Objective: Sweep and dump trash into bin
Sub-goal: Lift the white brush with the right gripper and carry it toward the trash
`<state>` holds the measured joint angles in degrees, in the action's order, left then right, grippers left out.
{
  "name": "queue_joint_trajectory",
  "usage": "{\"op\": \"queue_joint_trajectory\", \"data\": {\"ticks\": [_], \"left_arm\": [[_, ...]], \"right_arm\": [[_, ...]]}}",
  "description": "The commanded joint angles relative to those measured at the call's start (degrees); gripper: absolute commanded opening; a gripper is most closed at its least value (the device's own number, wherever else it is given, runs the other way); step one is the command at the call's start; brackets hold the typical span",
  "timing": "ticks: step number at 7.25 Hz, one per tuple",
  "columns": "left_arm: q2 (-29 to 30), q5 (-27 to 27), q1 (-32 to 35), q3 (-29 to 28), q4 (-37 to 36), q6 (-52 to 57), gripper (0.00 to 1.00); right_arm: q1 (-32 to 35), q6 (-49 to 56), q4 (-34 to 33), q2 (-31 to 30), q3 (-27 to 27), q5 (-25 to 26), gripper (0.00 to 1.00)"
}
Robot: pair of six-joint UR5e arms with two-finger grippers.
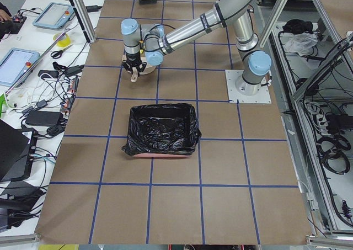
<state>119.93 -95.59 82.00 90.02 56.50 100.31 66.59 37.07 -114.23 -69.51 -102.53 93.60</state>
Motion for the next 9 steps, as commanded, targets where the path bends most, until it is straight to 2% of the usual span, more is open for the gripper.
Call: {"op": "queue_joint_trajectory", "data": {"ticks": [1, 2, 7, 9], "left_arm": [[0.0, 0.0, 0.0, 0.0, 0.0, -0.2, 0.0], [0.0, 0.1, 0.0, 0.0, 0.1, -0.3, 0.0], [0.0, 0.0, 0.0, 0.0, 0.1, -0.6, 0.0], [0.0, -0.1, 0.1, 0.0, 0.1, -0.6, 0.0]], "right_arm": [[2.0, -8.6, 3.5, -0.4, 2.2, -0.3, 0.0], [5.7, -12.9, 4.4, -0.4, 4.3, -0.6, 0.0], [25.2, -39.9, 5.8, -0.1, 6.6, -3.8, 0.0], [30.0, -47.9, 7.8, 0.0, 6.8, -7.3, 0.0]]}}
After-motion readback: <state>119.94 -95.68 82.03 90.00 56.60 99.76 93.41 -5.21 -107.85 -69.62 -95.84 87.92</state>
